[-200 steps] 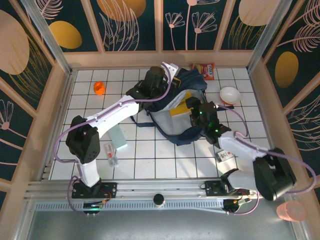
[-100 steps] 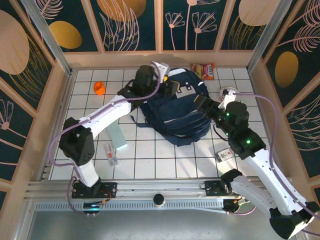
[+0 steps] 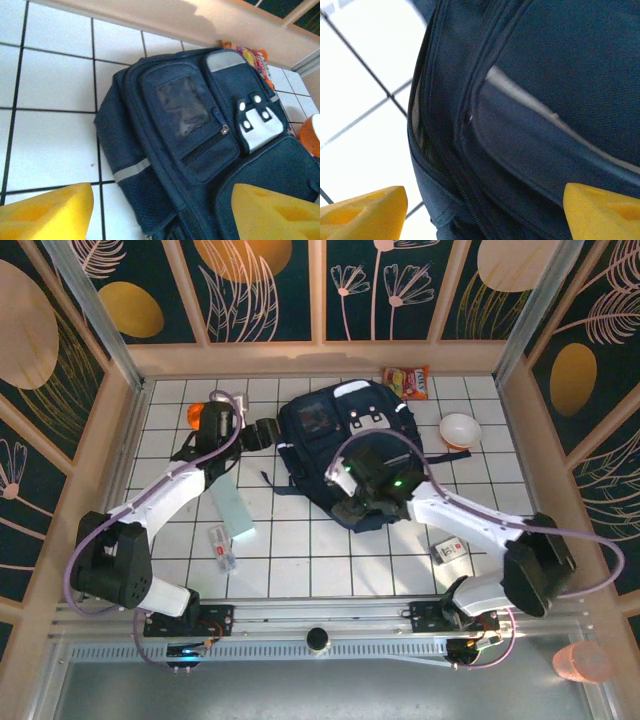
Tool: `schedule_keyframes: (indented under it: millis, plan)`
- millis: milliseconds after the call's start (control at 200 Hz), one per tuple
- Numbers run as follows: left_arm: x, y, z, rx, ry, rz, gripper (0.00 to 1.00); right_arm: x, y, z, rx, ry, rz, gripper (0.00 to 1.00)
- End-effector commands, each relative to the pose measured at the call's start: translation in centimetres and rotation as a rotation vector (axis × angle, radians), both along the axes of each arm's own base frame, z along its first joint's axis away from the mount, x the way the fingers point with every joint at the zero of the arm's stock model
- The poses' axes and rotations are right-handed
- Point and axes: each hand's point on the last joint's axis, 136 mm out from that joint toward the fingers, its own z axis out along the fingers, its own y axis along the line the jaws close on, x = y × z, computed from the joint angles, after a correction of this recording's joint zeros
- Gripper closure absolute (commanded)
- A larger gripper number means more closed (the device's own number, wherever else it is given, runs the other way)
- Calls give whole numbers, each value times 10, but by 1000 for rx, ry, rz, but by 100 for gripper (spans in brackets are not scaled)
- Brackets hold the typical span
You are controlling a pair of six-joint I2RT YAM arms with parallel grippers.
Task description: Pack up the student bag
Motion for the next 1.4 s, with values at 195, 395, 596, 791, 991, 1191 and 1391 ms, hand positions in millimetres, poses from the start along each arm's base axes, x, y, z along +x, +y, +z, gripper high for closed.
schedule_keyframes:
  millis: [195,395,596,791,991,1191,1391]
  plan:
    - [-9,0,-14,-94,20,31,29,5,-5,-77,-220,32,138,28]
    - [-17,-5,-33,-95,31,-18,30,26,-3,-13,-134,-63,119,100]
    - [-31,-31,-28,-190,-48,-190,32,24,8,115,89,-230,300,100]
    - [-44,-39,-35,-214,-105,-264,34,50,-10,157,101,-305,259,100]
    - [-47,-56,-38,-143,-206,-358,39,56,-14,164,103,-316,259,100]
    - [-46,-85,-47,-79,-283,-479,38,53,-14,165,109,-314,267,100]
    - [-40,-95,-45,-44,-350,-514,53,54,-15,162,97,-310,268,100]
